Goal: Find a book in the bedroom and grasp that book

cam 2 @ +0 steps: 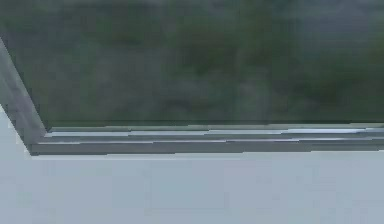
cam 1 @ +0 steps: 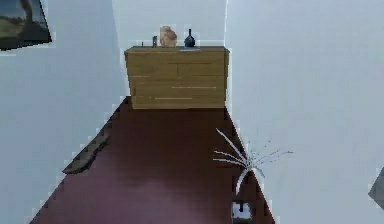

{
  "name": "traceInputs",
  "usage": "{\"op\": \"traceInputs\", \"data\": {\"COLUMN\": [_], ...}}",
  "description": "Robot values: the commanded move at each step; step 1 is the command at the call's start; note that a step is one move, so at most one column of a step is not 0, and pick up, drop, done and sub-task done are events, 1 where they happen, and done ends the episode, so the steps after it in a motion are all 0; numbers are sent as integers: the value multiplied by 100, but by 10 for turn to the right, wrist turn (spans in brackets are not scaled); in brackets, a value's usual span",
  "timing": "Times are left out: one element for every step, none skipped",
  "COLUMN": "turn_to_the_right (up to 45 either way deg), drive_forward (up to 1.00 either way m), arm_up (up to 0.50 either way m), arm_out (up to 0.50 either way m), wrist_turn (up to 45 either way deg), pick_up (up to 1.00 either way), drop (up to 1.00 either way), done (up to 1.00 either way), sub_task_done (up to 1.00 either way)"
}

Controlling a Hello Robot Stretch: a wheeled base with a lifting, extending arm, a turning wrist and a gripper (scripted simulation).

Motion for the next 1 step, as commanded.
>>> {"op": "traceInputs", "data": {"turn_to_the_right": [-240], "drive_forward": [0], "arm_up": [0], "arm_out": [0], "wrist_turn": [0], "pick_up": [0], "drop": [0], "done": [0], "sub_task_done": [0]}}
